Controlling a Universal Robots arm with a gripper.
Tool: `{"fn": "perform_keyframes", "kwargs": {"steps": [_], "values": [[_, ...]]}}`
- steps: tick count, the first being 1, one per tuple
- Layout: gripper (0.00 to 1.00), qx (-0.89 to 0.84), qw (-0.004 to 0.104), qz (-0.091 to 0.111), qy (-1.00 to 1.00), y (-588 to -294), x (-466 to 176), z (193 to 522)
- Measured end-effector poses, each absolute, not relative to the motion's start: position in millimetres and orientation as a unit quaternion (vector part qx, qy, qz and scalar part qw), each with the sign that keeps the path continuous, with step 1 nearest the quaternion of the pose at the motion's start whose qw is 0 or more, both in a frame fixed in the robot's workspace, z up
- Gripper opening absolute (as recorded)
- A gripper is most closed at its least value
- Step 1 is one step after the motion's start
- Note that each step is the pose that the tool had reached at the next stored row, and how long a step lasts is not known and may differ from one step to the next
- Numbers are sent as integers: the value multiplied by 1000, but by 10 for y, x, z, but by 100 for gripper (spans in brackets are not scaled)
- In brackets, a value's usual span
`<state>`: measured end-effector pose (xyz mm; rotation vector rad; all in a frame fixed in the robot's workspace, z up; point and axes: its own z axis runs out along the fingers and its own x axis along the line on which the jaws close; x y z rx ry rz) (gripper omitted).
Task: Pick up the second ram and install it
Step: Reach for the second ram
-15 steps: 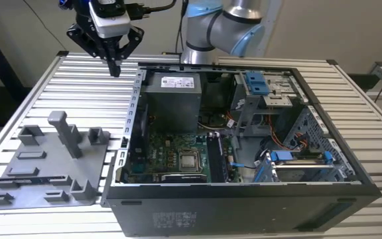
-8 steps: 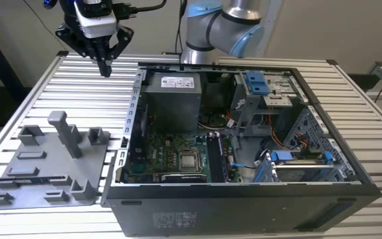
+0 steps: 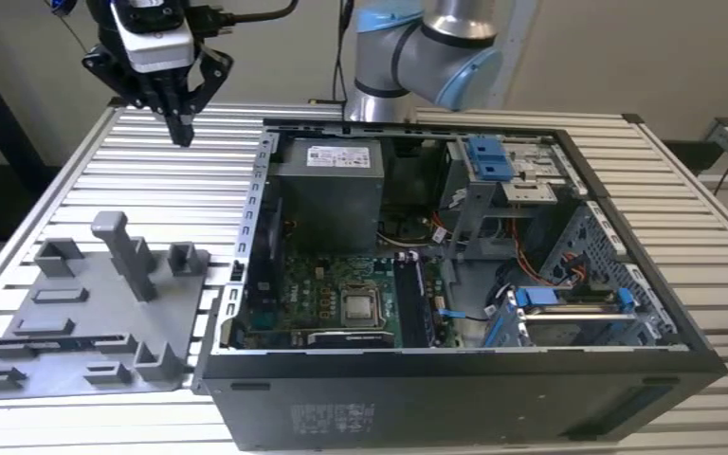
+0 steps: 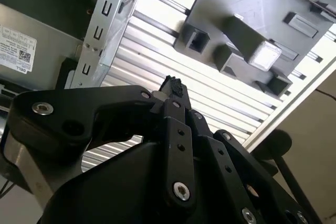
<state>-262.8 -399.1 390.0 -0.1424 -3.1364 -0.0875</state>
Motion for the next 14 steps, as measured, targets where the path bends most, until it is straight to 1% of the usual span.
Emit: {"fn": "perform_keyframes", "kwargs": {"steps": [14], "values": [[11, -45, 5, -30, -998, -3991, -2936, 3899]]}}
